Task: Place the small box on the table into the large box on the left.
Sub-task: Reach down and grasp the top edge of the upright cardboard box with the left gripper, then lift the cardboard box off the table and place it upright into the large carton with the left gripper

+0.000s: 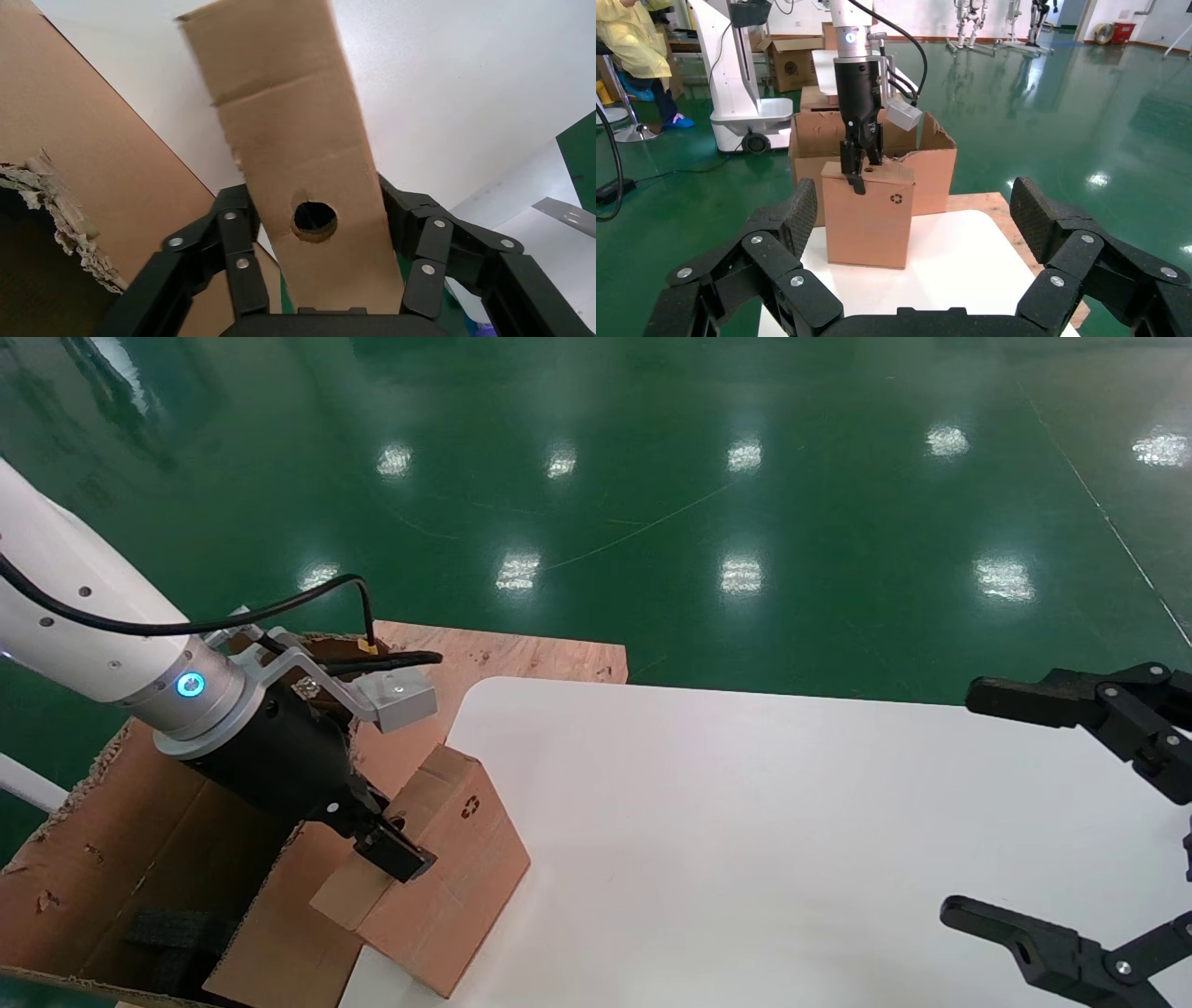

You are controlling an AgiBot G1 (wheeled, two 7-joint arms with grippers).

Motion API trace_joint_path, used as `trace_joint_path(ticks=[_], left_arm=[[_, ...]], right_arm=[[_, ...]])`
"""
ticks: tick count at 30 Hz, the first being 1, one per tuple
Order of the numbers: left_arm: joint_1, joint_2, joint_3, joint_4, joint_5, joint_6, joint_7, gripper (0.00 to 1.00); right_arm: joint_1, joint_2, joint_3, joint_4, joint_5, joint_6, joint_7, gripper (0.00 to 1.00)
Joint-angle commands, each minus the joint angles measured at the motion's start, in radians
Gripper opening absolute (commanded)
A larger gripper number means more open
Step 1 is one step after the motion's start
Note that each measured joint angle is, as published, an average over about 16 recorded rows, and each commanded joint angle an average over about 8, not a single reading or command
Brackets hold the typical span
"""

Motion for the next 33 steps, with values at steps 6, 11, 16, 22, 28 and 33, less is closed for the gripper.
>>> trace_joint_path(ticks=[6,11,16,22,28,33], left_arm=[[0.000,0.001,0.000,0.003,0.000,-0.001,0.003,0.00],[-0.012,0.001,-0.004,0.010,0.000,-0.011,0.015,0.00],[-0.045,0.007,-0.025,0.039,0.002,-0.039,0.030,0.00],[-0.122,0.064,-0.067,0.203,0.000,-0.056,0.088,0.00],[-0.250,0.141,-0.098,0.513,0.045,-0.055,0.207,0.00],[-0.355,0.179,-0.112,0.759,0.087,-0.068,0.341,0.00]], right_arm=[[0.000,0.000,0.000,0.000,0.000,0.000,0.000,1.00],[0.000,0.000,0.000,0.000,0.000,0.000,0.000,1.00],[0.000,0.000,-0.001,-0.001,0.000,0.000,0.000,1.00],[0.001,0.000,-0.001,-0.001,0.000,0.000,-0.001,1.00],[0.001,0.000,-0.001,-0.001,0.001,0.000,-0.001,1.00],[0.001,0.000,-0.002,-0.001,0.001,0.000,-0.001,1.00]])
